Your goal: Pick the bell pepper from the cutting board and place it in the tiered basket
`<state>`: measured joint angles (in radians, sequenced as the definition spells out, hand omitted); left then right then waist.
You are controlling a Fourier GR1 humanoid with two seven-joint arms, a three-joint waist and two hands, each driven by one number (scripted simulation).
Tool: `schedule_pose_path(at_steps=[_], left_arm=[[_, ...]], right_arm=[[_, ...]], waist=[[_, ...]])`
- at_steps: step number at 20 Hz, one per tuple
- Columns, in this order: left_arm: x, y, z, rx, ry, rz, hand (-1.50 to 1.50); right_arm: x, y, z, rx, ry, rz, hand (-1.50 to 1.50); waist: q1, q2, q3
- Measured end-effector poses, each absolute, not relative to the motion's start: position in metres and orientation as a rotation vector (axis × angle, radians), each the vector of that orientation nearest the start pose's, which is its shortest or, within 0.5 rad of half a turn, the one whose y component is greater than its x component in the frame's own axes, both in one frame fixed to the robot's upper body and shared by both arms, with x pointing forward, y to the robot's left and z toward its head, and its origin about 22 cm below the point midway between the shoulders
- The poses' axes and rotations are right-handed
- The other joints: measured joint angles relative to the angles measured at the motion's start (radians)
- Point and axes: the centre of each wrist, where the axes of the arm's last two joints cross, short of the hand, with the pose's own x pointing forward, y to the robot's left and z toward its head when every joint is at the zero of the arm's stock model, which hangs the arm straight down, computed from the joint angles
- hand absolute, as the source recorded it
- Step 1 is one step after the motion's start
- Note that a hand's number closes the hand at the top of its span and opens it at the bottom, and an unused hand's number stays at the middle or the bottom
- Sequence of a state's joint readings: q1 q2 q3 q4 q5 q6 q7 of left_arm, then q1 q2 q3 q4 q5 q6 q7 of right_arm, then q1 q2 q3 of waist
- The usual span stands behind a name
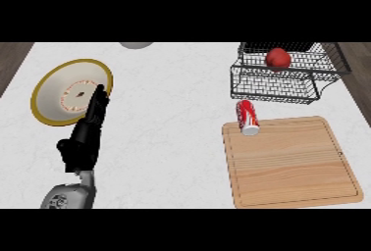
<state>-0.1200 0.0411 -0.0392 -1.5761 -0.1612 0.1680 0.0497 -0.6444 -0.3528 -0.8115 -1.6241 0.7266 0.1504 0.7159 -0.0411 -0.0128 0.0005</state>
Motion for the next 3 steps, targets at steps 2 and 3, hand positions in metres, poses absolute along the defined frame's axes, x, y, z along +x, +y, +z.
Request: schedule_pose_path(at_steps=[2,3], left_arm=[[0.267,0.214,0.03,0.224,-1.652,-0.07,0.0],[0.266,0.212,0.029,0.222,-1.651,-0.069,0.0]], right_arm=[[0.252,-0.424,0.229,-1.067,-1.23,-0.378,-1.5],[0.237,-0.432,0.223,-1.057,-1.234,-0.386,-1.5]], waist=[[-0.004,0.0,0.0],[-0.003,0.0,0.0]])
